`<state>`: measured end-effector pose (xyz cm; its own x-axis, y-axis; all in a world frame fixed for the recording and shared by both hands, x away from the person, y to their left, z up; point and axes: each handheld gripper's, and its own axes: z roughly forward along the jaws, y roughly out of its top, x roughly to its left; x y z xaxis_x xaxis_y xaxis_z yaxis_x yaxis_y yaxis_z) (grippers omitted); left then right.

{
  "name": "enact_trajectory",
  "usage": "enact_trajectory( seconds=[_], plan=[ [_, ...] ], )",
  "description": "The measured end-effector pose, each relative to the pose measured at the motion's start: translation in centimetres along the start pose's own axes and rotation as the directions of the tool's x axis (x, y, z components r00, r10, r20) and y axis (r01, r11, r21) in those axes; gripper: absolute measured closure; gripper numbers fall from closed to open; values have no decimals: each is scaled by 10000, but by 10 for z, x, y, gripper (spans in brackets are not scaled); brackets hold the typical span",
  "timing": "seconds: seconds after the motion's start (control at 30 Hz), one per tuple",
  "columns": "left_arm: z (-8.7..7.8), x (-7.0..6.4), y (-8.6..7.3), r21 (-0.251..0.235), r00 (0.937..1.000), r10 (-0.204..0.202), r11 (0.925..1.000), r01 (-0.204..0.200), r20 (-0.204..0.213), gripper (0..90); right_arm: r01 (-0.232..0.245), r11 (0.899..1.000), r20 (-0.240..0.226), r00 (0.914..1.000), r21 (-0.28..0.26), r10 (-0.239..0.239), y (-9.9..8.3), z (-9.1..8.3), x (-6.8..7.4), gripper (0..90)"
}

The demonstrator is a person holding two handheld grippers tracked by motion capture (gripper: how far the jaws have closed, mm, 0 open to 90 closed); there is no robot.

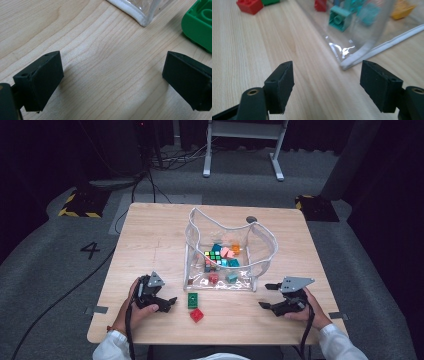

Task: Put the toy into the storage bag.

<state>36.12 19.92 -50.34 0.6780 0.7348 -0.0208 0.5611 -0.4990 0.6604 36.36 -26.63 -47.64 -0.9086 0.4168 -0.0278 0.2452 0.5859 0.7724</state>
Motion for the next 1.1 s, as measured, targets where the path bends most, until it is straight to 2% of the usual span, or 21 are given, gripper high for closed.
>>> enact_trajectory(
  seconds=[0.17, 0.23, 0.27, 0.57, 0.67, 0.73, 0.8, 0.9, 1.0, 1.1],
  plan=[
    [0, 0, 0, 4, 10000, -6, 10000, 6, 9, 35, 227, 9992, -318, 9993, 321, -217, -2, 15, 14, 277],
    [0, 0, 0, 6, 10000, -8, 10000, 8, 10, 34, 462, 9988, -455, 9979, 180, -453, -1, 20, 16, 277],
    [0, 0, 0, 7, 10000, -4, 10000, 4, 13, 35, 340, 9992, -557, 9979, 210, -328, 0, 22, 19, 277],
    [0, 0, 0, 6, 10000, -4, 10000, 4, 12, 35, 682, 9967, -961, 9933, 430, -638, 6, 46, 35, 300],
    [0, 0, 0, 6, 10000, -7, 10000, 7, 19, 35, 596, 9975, -1064, 9928, 371, -554, 8, 50, 40, 299],
    [0, 0, 0, 9, 10000, -4, 10000, 4, 21, 34, 741, 9967, -1112, 9913, 328, -700, 11, 54, 43, 295],
    [0, 0, 0, 8, 10000, -4, 10000, 4, 20, 35, 591, 9974, -1168, 9917, 403, -540, 15, 59, 49, 292],
    [0, 0, 0, 8, 10000, -2, 10000, 2, 13, 34, 630, 9970, -1219, 9909, 450, -571, 22, 68, 57, 289],
    [0, 0, 0, 9, 10000, 1, 10000, -1, 14, 34, 803, 9959, -1444, 9868, 418, -735, 28, 75, 66, 283],
    [0, 0, 0, 8, 10000, 1, 10000, -1, 12, 34, 753, 9960, -1391, 9879, 476, -680, 34, 82, 72, 279]
  ],
)
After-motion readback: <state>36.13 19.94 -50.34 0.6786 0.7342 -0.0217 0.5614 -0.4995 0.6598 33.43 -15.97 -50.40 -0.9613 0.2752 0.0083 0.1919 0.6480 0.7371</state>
